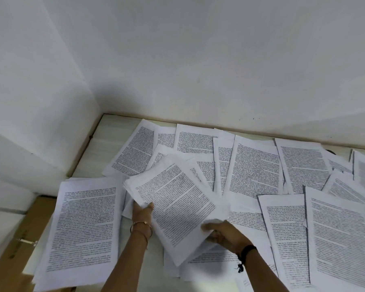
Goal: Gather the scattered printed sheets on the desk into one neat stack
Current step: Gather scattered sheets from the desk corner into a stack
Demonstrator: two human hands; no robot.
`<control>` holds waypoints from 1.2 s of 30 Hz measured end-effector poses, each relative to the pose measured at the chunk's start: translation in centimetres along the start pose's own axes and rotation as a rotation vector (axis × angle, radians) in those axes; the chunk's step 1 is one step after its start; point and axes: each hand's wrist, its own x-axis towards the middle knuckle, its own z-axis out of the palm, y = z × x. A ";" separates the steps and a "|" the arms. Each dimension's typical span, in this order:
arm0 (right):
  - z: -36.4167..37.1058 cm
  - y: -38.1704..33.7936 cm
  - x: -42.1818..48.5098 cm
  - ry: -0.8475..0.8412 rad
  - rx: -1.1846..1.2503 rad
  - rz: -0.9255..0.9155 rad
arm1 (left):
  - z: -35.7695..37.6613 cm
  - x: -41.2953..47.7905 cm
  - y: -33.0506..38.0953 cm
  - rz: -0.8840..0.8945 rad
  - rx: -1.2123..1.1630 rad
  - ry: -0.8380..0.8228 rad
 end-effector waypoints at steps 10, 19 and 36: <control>1.3 -2.8 4.3 0.179 -0.550 -0.149 | -1.9 0.7 -2.1 -0.044 0.266 -0.241; 5.8 -2.2 6.7 0.551 -0.569 -0.425 | -0.2 0.9 0.0 0.092 0.383 -0.013; 6.4 -5.2 8.2 0.526 -0.375 -0.511 | -1.2 2.8 1.4 0.076 0.251 -0.074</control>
